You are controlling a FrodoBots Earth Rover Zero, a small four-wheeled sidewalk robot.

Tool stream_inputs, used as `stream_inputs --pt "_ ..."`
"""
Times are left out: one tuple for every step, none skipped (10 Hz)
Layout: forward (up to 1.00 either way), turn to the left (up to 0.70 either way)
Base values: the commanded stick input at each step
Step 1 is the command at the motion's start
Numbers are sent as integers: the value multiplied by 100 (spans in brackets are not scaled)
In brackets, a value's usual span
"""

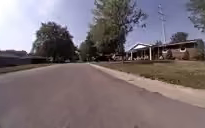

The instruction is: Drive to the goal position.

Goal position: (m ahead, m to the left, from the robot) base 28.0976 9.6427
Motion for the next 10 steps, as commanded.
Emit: stream_inputs --pt "69 3" --pt "69 3" --pt "69 3" --pt "69 3" --pt "69 3" --pt "69 3" --pt "69 3" --pt "69 3" --pt "69 3" --pt "69 3"
